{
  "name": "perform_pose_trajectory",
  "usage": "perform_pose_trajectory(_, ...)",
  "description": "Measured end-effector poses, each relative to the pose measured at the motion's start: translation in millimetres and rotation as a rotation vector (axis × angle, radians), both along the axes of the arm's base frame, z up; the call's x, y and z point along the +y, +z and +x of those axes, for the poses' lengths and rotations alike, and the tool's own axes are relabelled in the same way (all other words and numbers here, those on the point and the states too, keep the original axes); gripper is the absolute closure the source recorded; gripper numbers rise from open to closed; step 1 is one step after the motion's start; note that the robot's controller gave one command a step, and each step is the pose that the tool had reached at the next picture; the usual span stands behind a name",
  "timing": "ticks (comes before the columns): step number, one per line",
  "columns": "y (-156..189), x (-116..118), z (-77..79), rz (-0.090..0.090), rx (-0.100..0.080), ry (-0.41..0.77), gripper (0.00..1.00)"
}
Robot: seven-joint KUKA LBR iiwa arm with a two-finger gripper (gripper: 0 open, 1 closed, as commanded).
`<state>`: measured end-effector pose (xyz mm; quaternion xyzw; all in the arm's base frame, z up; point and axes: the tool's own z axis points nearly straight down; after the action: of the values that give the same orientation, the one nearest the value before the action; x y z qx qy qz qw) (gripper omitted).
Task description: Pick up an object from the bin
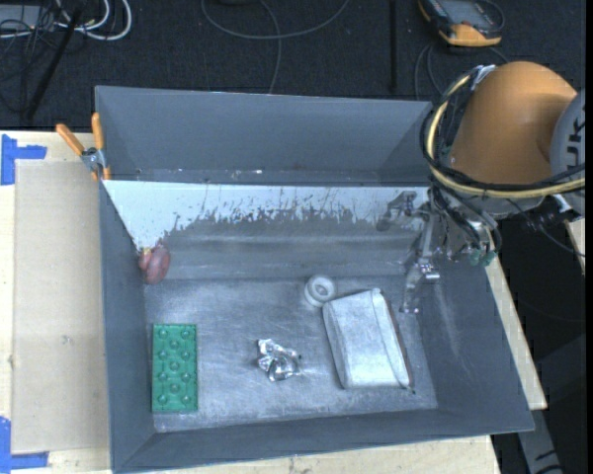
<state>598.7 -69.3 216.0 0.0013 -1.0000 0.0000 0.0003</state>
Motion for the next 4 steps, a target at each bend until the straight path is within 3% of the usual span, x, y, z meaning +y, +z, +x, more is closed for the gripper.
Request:
perform_pose_trajectory(1, -116.1, 96.7, -52.9, 0.004, 0.010, -0.004, 0.00)
perform_pose_trajectory(2, -144.0, 126.1, -60.9, -0.001, -0.006, 0.178, 0.00)
perform_pose_trajectory(3, -143.7, 147.9, -91.0, 0.002, -0.011, -0.044, 0.00)
perform_pose_trajectory(4, -140.7, 148.3, -88.7, 0.003, -0.016, -0.042, 1.00)
